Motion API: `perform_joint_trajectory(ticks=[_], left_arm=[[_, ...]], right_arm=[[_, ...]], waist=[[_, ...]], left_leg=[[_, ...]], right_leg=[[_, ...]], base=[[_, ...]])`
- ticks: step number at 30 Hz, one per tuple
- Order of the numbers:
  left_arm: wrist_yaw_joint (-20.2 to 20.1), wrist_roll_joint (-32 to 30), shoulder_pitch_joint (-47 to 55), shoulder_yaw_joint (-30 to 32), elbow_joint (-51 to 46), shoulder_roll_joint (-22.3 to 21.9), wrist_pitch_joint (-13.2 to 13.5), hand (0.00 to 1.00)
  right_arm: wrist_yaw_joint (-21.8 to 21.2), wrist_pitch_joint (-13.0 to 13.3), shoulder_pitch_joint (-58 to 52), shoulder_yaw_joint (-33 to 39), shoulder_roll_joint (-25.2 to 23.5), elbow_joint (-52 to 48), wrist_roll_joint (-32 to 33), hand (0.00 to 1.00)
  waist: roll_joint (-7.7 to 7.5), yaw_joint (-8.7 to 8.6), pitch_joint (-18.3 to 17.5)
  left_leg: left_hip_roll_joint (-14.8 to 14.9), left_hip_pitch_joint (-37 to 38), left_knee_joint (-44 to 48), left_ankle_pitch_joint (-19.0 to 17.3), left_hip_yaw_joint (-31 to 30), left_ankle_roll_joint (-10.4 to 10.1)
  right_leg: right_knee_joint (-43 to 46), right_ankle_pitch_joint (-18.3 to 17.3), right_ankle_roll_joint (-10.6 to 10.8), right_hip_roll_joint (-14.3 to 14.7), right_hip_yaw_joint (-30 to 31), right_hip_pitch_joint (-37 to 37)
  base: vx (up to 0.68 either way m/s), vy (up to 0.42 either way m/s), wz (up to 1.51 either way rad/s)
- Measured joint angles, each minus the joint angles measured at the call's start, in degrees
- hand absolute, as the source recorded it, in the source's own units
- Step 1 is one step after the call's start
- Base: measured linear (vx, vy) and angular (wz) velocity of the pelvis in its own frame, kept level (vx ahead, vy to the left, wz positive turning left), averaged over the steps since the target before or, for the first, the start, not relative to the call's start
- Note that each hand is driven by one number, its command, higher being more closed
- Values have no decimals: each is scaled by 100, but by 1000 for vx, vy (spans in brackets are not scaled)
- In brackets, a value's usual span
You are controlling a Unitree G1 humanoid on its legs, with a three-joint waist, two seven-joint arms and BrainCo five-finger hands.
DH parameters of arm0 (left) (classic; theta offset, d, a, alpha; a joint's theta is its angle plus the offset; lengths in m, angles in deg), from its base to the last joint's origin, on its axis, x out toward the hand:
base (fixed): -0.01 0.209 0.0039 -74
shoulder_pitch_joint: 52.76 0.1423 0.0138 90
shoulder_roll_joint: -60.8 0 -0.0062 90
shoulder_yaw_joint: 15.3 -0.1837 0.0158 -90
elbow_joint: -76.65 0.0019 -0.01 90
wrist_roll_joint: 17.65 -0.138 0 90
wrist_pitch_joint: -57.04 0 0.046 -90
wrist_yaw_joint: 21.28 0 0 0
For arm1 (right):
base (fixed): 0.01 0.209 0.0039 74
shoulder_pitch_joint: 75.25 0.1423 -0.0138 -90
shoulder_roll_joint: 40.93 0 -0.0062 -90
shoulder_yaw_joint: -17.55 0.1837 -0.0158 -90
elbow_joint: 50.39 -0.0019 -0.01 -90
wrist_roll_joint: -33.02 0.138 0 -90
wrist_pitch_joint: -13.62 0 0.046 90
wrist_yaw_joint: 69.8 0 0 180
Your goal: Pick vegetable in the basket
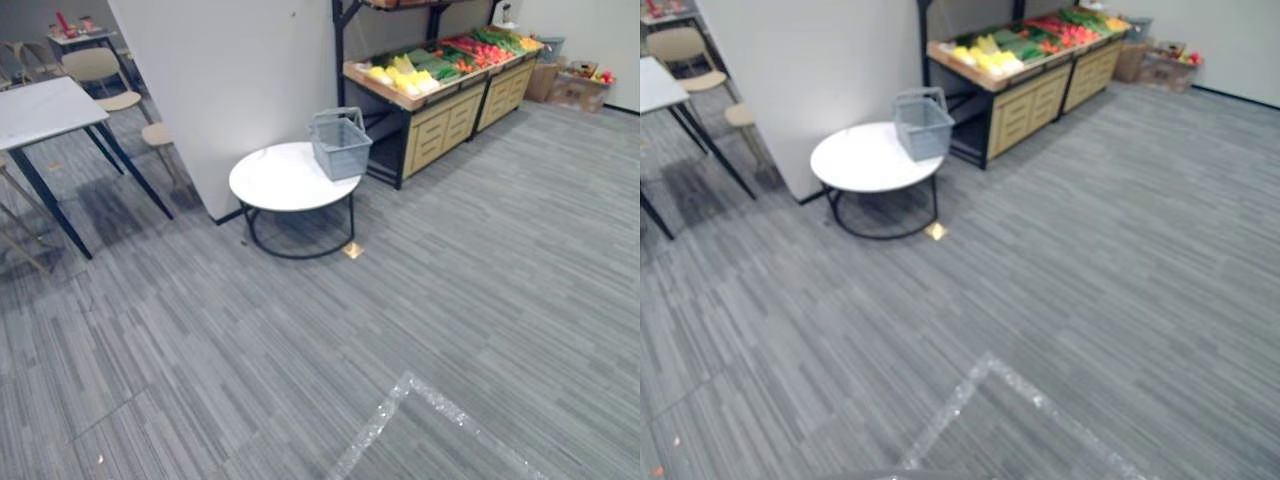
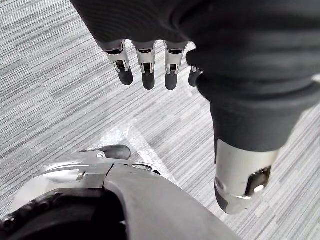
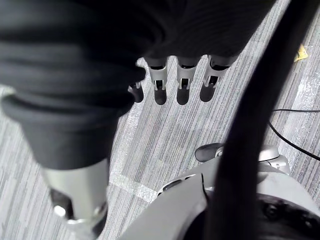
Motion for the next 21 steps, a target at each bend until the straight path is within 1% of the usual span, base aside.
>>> perform_joint_trajectory(ticks=[3,4,10,21], left_arm=[[0,-1,-31,0,15,3,46,0],[5,-2,-44,-1,37,2,48,0],[0,8,-70,-4,22,5,64,0],[1,163,-52,-56,25,2,62,0]], right_arm=[[1,1,40,45,-15,-1,0,0],[1,1,55,50,-15,-2,0,0],[5,2,128,53,-18,-8,0,0],[12,-2,113,142,-29,-28,-5,0]], waist=[[-7,3,63],[-3,3,81],[-15,4,163],[-40,8,194]], left_leg=[[7,102,2,-36,75,-57],[21,167,4,-69,87,-108],[50,175,9,-76,141,-116],[100,168,-8,-62,213,-93]], right_leg=[[-45,-1,4,7,13,111],[-53,-3,8,20,16,168],[-55,-14,23,44,36,161],[-76,-26,36,95,60,130]], base=[[34,-32,-9],[-5,-28,-5],[-50,-43,-4],[-54,-44,-3]])
